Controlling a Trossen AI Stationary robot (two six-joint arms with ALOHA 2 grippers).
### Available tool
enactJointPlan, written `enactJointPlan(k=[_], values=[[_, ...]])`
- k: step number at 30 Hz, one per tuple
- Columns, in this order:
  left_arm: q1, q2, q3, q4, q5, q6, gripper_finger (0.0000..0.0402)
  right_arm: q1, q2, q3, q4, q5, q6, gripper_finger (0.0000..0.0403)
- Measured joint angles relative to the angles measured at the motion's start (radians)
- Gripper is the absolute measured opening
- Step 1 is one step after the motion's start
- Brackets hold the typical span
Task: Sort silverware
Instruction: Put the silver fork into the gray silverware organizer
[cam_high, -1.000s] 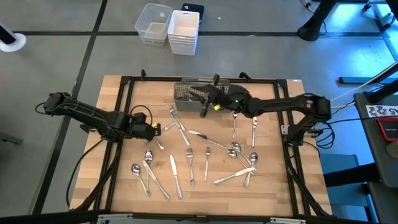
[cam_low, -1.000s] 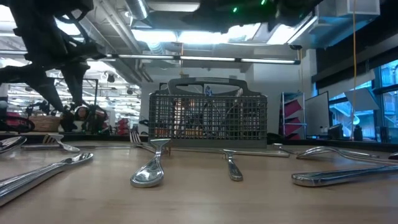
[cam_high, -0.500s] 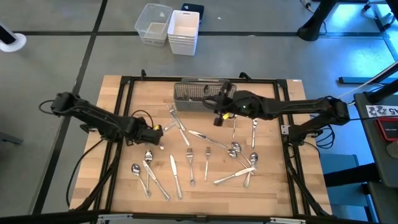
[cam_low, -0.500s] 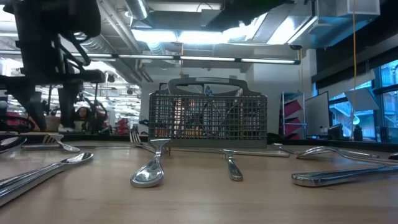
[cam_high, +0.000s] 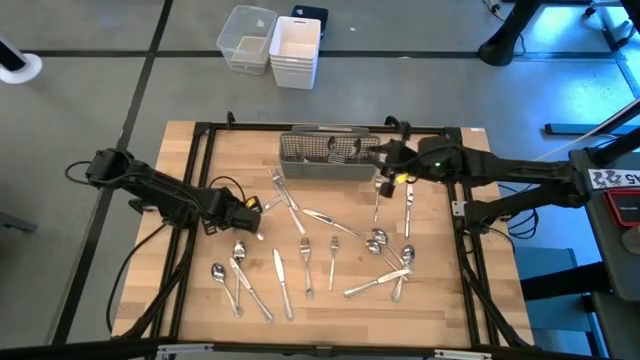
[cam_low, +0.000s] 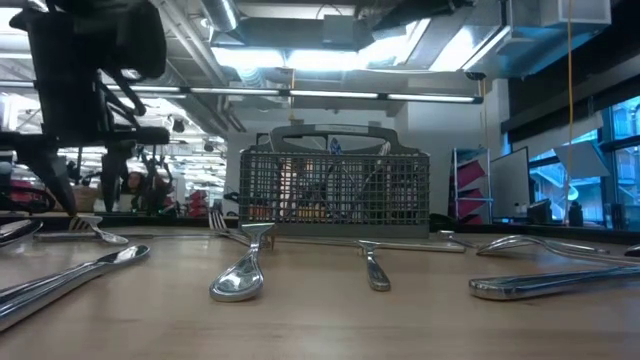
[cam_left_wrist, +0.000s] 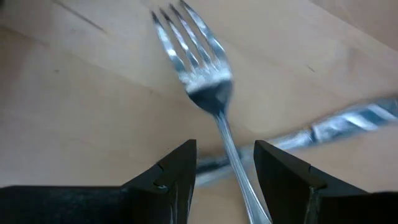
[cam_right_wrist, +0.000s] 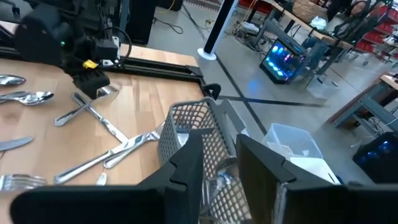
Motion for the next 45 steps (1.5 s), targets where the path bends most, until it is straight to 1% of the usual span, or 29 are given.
enactJointPlan(k=[8,14,18,23,26,31,37,39,41,45], values=[[0.059,0.000,-0.090,0.150,-0.003,0.015,0.0155,0.000,-0.087,0.000,-0.134,0.000,0.002,0.0099],[0.094,-0.003,-0.114,0.182,0.001,0.035,0.0151,0.000,-0.153,0.000,-0.222,0.000,0.004,0.0099],[0.106,-0.002,-0.115,0.181,0.007,0.088,0.0119,0.000,-0.183,0.000,-0.256,0.000,0.035,0.0099],[0.106,-0.001,-0.117,0.180,0.005,0.150,0.0050,0.000,-0.190,0.000,-0.298,0.000,0.051,0.0099],[0.108,0.000,-0.118,0.192,-0.016,0.183,0.0011,0.000,-0.190,0.000,-0.309,0.000,0.051,0.0099],[0.105,-0.018,-0.117,0.191,-0.019,0.237,0.0007,0.000,-0.190,0.000,-0.314,0.005,0.048,0.0099],[0.101,-0.098,-0.079,0.214,-0.078,0.311,0.0005,-0.001,-0.252,-0.001,-0.319,0.091,0.048,0.0099],[0.101,-0.138,-0.067,0.284,-0.117,0.359,0.0003,-0.001,-0.269,-0.001,-0.321,0.097,0.048,0.0099],[0.101,-0.171,-0.065,0.401,-0.183,0.435,0.0004,-0.001,-0.287,-0.001,-0.320,0.097,0.049,0.0099],[0.117,-0.185,-0.065,0.716,-0.353,0.678,0.0003,-0.001,-0.317,-0.001,-0.320,0.097,0.049,0.0099]])
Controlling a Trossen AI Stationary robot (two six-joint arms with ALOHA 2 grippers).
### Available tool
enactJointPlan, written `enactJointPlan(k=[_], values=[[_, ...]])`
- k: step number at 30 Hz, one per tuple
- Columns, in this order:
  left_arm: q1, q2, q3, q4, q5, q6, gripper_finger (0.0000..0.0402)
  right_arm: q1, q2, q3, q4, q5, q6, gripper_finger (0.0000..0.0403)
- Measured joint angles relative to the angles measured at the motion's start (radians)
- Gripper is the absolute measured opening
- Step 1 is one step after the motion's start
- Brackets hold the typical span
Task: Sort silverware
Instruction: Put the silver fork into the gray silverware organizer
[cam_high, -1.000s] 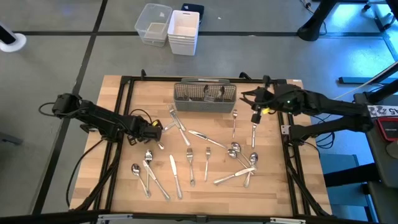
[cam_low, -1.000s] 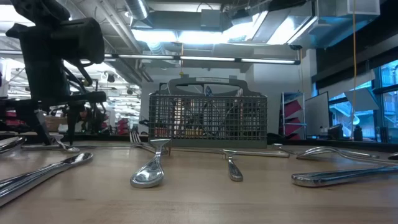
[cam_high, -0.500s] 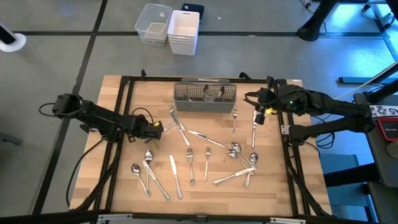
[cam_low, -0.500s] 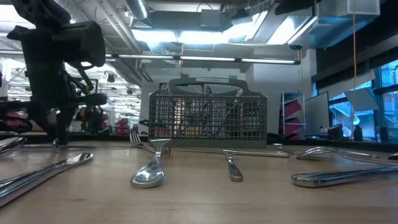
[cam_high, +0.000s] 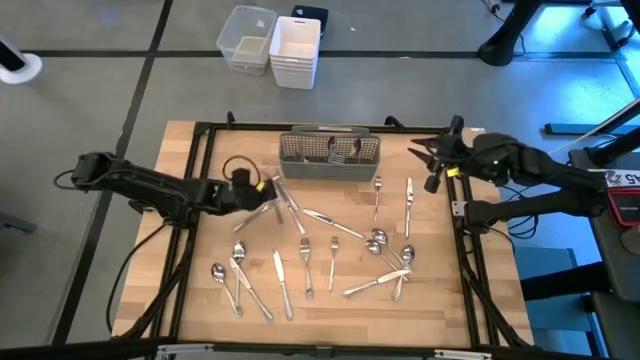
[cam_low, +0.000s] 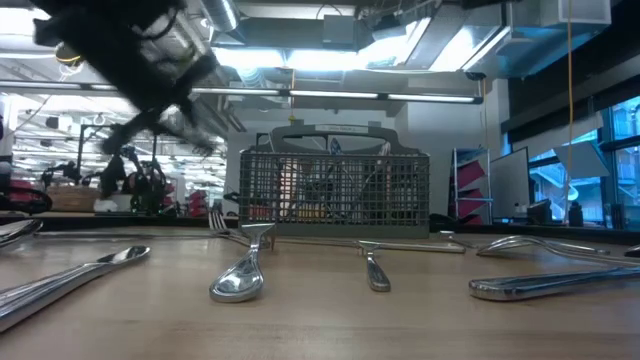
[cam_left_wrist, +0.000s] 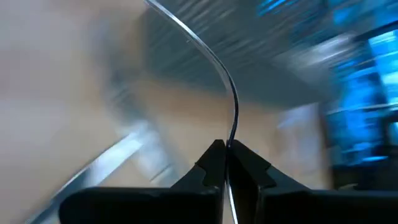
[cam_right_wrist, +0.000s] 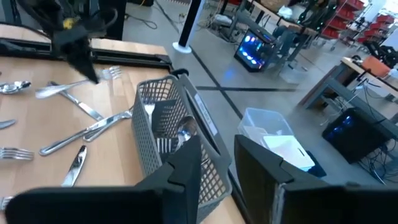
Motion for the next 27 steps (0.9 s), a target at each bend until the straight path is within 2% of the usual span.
enactJointPlan(k=[4,8,13,19,23,27], values=[[0.044,0.039,0.000,0.352,-0.116,0.318,0.0004,0.000,-0.017,0.000,0.000,0.000,0.017,0.0099],[0.115,0.125,0.001,0.701,-0.143,0.634,0.0003,0.000,-0.017,0.000,0.001,0.000,0.050,0.0099],[0.215,0.260,0.002,0.991,-0.145,0.846,0.0004,0.000,-0.017,-0.009,0.001,-0.003,0.052,0.0099],[0.334,0.412,0.004,1.219,-0.145,0.917,0.0003,0.000,-0.016,-0.040,0.000,-0.011,0.052,0.0099],[0.382,0.506,0.043,1.243,-0.136,0.969,0.0005,0.000,-0.011,-0.059,0.000,-0.011,0.056,0.0099],[0.390,0.575,0.100,1.252,-0.083,1.047,0.0006,0.000,0.005,-0.077,-0.002,-0.024,0.081,0.0099]])
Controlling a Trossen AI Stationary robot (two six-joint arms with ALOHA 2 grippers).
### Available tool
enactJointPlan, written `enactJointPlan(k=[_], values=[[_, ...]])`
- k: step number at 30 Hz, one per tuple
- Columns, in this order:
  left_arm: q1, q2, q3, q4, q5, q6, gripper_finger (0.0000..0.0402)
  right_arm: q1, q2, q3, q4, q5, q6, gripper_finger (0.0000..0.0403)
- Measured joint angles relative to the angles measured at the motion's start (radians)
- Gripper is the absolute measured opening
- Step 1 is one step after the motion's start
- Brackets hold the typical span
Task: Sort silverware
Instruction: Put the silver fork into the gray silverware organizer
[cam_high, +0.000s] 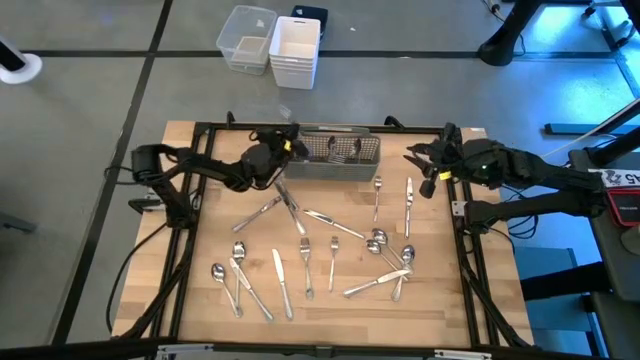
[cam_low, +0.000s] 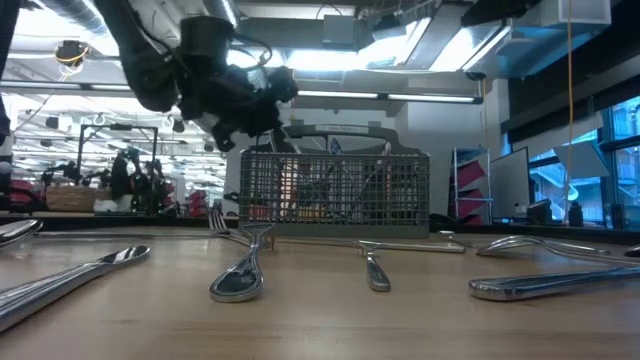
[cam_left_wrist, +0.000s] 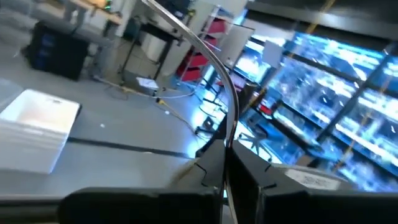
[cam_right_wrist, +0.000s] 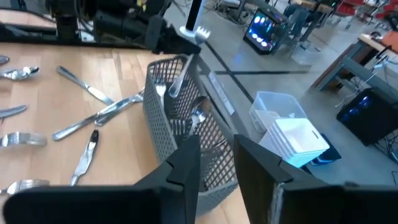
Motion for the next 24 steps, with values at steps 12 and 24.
enactJointPlan(k=[12,24], values=[[-0.019,0.025,0.046,-0.073,0.075,0.235,0.0046,0.000,0.018,-0.073,0.003,-0.003,0.000,0.0099],[-0.048,0.005,0.045,-0.179,0.076,0.181,0.0114,0.000,0.019,-0.075,-0.012,-0.004,0.018,0.0099]])
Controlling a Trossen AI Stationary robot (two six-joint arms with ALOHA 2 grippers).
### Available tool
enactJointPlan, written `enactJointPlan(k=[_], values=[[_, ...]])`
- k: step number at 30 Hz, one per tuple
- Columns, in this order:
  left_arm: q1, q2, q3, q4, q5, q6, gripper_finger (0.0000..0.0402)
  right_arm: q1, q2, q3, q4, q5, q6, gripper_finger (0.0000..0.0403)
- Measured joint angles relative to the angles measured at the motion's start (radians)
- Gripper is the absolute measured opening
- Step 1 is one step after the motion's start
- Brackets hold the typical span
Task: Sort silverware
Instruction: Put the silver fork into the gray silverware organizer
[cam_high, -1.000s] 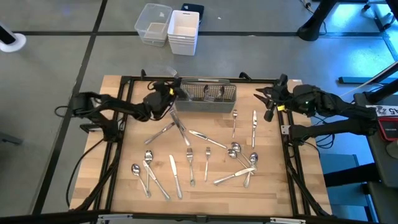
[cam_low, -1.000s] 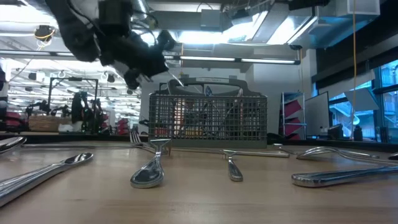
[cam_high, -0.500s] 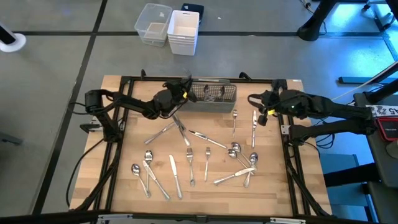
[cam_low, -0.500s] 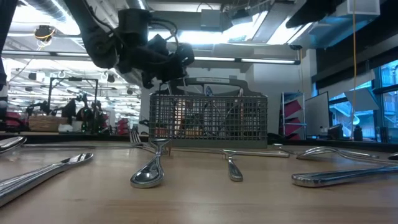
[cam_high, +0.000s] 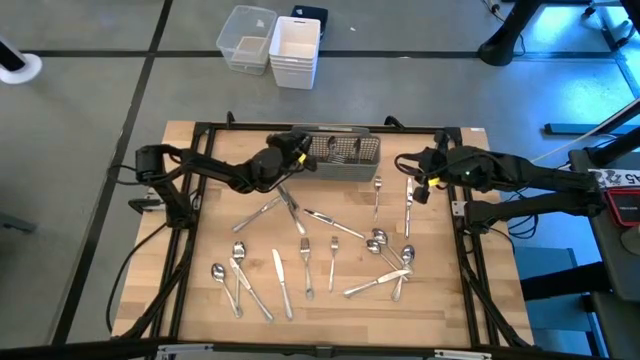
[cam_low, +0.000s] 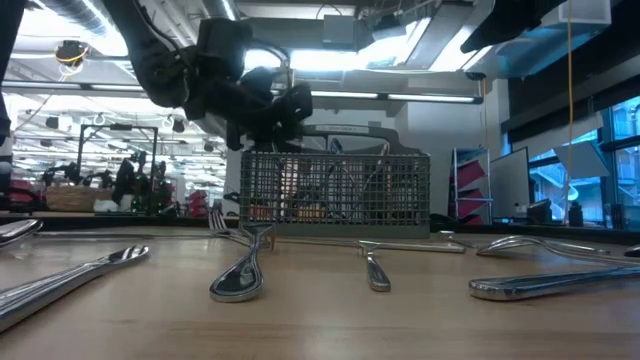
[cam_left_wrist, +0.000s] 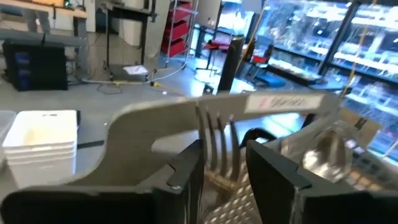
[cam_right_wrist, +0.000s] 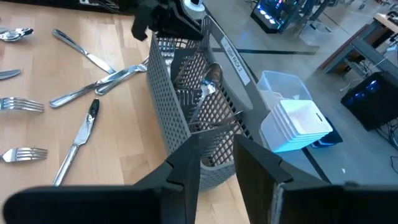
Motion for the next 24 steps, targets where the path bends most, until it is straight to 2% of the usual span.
enactJointPlan(k=[5,12,16,21,24], values=[[-0.033,-0.079,0.000,-0.001,0.001,0.069,0.0116,0.000,0.000,0.000,-0.001,-0.028,0.062,0.0099],[-0.096,-0.216,-0.001,-0.023,0.001,0.100,0.0116,0.000,0.000,0.000,-0.003,-0.028,0.065,0.0099],[-0.146,-0.285,-0.001,-0.104,0.000,0.096,0.0116,0.000,0.000,0.001,-0.033,-0.060,0.126,0.0099],[-0.228,-0.343,0.000,-0.283,0.001,0.030,0.0116,0.000,0.016,0.001,-0.128,-0.077,0.327,0.0099],[-0.275,-0.348,-0.001,-0.402,0.033,-0.035,0.0116,0.000,0.032,-0.036,-0.120,-0.012,0.410,0.0099]])
